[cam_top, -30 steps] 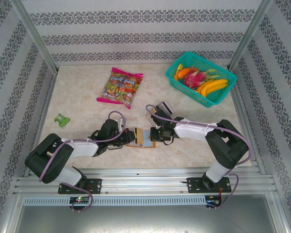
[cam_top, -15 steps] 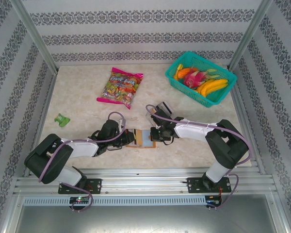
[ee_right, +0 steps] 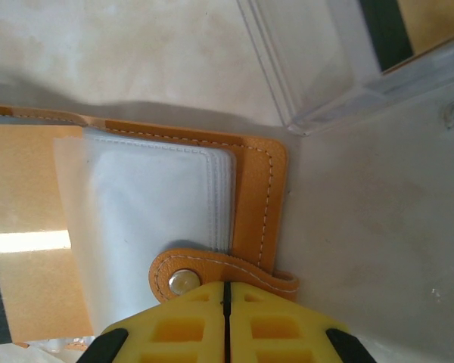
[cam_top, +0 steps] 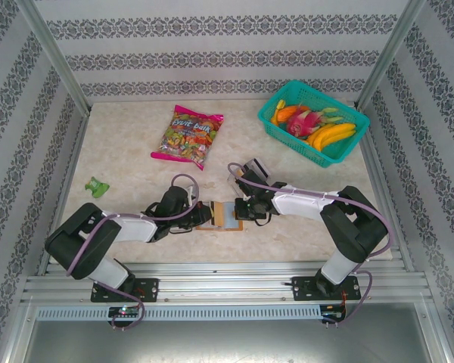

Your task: Put the credit cards into the card holder

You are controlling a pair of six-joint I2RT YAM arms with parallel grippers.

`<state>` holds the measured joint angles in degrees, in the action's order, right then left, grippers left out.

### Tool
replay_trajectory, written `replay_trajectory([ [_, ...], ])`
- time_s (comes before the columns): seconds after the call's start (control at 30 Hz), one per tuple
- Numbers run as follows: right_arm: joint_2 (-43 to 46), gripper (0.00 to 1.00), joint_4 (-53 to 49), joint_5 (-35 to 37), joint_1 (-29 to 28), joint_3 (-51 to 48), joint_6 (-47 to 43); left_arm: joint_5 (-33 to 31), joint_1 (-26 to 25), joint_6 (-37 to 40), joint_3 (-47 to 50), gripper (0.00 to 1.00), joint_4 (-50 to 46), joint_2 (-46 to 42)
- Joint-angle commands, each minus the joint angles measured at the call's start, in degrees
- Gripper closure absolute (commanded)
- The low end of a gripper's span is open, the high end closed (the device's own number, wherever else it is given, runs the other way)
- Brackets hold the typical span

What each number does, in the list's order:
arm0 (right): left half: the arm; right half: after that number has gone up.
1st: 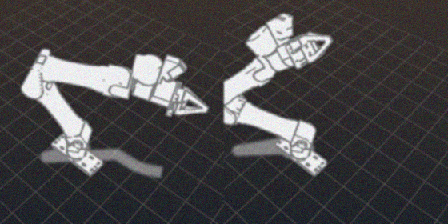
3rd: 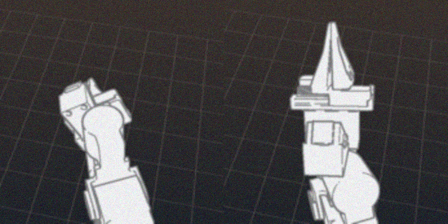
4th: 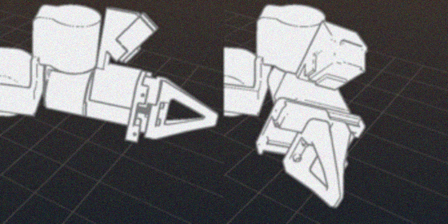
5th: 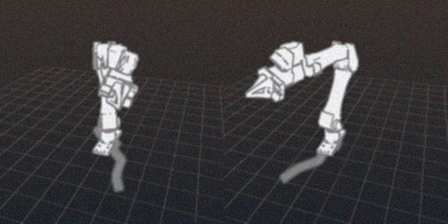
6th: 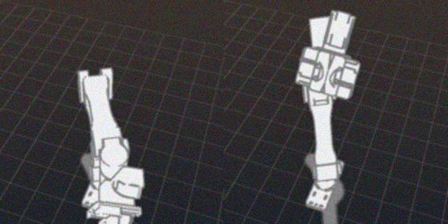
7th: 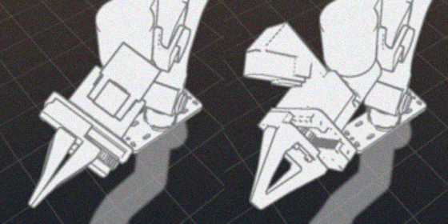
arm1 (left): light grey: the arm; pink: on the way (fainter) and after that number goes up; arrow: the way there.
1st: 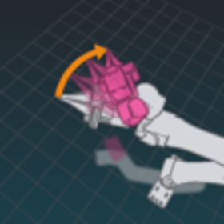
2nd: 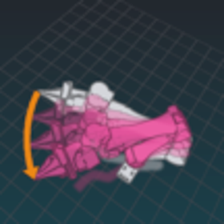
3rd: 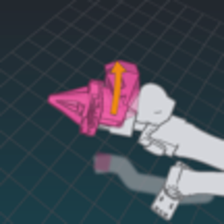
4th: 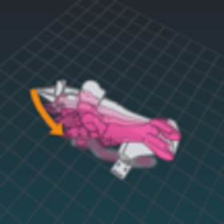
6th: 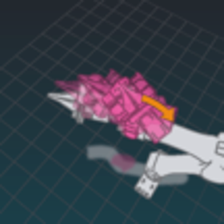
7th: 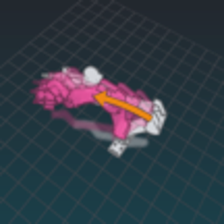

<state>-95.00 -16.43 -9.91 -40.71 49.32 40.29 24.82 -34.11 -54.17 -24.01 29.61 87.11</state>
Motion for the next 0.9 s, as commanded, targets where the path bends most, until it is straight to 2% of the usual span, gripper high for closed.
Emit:
replay_trajectory([
  [0.0,-2.07,0.92,-1.86,2.09,0.53,-0.82,0.3,1.54,-1.84,0.66,-1.1,1.0,3.13,2.55],
  [0.23,-2.47,0.91,-2.1,2.27,0.53,-0.9,0.45,3.22,-2.28,1.02,-1.85,0.99,3.0,4.02],
  [0.47,-2.25,0.91,-2.38,2.44,0.57,-0.89,0.25,1.28,-2.27,2.98,-1.31,0.98,-1.31,1.56],
  [0.57,-2.39,0.91,-2.23,2.43,0.61,-0.99,0.22,-2.01,-2.28,1.8,0.05,0.98,0.53,0.43],
  [0.73,-2.65,0.91,-1.55,2.06,0.67,-1.25,0.66,-0.59,-2.51,0.92,-1.2,0.97,5.06,3.82],
  [0.87,-2.22,0.9,-1.66,2.43,0.74,-1.45,0.67,0.58,-2.45,1.55,-1.18,0.96,3.49,3.7],
])
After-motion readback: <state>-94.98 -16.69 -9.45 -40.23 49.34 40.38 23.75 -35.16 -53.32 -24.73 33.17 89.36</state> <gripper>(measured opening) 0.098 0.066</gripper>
